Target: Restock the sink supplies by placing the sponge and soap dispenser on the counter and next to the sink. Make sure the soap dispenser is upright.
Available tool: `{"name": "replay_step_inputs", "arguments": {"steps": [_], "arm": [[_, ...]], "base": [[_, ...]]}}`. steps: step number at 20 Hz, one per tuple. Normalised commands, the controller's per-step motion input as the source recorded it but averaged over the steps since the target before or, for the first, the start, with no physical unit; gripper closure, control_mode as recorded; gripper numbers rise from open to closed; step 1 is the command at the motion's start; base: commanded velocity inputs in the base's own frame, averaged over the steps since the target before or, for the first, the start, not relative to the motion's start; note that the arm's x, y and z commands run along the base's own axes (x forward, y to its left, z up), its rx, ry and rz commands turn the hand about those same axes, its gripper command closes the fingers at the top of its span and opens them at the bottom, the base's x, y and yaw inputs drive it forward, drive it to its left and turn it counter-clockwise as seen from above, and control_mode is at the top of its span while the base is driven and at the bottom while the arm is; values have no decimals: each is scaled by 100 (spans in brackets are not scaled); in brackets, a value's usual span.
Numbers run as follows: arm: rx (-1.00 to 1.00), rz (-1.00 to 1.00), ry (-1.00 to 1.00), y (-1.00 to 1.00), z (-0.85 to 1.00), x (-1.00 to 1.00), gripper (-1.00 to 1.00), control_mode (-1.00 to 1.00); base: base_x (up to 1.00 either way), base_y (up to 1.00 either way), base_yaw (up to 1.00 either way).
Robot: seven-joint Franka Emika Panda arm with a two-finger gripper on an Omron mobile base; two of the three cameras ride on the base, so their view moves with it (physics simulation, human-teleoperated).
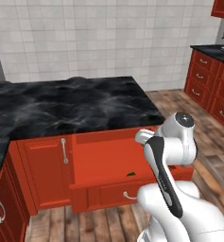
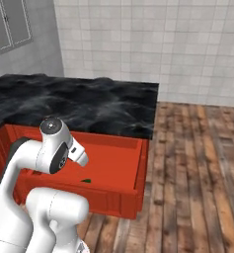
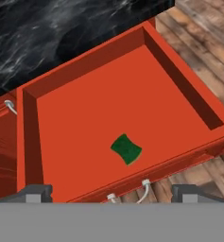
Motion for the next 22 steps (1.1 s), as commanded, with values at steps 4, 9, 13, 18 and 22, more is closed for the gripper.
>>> {"name": "replay_step_inputs", "arguments": {"steps": [4, 9, 13, 18, 22], "arm": [[0, 0, 0, 0, 0, 0, -100, 100], [0, 0, 0, 0, 0, 0, -100, 100], [0, 0, 0, 0, 0, 0, -100, 100], [-11, 10, 14, 0, -70, 31, -100, -100], [-18, 17, 25, 0, -66, 51, -100, -100]], "base": [[28, 0, 5], [24, 0, 5], [13, 0, 5], [0, 0, 0], [0, 0, 0]]}}
